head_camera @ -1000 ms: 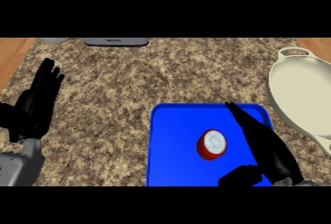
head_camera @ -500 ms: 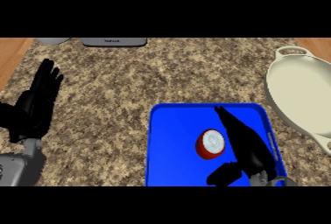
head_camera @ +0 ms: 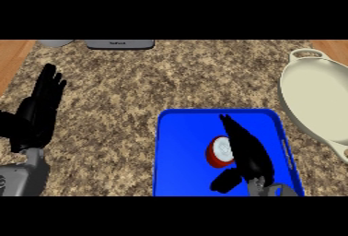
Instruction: Pick the can from the tray and place it in the pot
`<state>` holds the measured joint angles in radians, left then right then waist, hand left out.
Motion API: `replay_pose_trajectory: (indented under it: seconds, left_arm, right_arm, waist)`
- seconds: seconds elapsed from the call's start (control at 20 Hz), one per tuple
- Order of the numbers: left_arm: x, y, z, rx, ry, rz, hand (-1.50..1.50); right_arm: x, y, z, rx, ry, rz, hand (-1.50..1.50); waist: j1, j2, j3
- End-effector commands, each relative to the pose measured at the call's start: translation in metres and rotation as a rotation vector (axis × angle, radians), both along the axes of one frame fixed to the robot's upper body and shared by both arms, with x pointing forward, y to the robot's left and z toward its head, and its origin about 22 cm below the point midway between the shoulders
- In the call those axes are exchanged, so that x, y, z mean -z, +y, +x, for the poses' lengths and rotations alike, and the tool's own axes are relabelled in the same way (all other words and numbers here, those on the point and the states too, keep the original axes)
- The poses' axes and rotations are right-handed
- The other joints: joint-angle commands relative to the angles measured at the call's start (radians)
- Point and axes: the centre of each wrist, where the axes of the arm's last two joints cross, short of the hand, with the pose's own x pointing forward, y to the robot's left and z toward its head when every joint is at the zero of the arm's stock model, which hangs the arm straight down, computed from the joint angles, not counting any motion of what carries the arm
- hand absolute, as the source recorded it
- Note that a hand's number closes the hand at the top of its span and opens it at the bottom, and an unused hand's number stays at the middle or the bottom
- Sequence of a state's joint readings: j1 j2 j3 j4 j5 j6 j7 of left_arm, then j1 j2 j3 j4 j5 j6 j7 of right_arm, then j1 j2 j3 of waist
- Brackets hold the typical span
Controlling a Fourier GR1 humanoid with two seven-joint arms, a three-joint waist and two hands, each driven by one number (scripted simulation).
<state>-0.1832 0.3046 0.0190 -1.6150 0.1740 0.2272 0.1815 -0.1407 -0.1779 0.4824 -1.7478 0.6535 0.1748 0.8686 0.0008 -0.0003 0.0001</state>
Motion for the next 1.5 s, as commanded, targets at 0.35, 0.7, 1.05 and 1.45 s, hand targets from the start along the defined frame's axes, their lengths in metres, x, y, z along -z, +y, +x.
replay_pose_trajectory:
  seconds: [0.35,0.7,1.05,1.45]
  left_arm:
    - [-0.016,-0.007,-0.009,-0.002,-0.010,-0.004,0.00]
    - [-0.015,-0.004,0.004,0.018,0.015,0.006,0.00]
    - [-0.014,0.011,0.007,0.000,0.005,0.001,0.00]
    - [-0.003,-0.001,-0.001,-0.007,0.002,0.002,0.00]
  right_arm:
    - [0.028,-0.009,0.027,0.034,0.042,-0.025,-1.50]
    - [0.058,-0.006,0.020,-0.124,-0.001,-0.085,1.50]
    - [0.046,-0.001,0.010,-0.134,-0.010,-0.064,1.50]
    - [0.045,0.015,-0.007,-0.456,-0.027,-0.063,1.50]
  waist:
    - [0.002,0.000,0.000]
    - [0.001,0.001,0.000]
    - [-0.003,0.000,0.000]
    - [-0.003,-0.001,0.000]
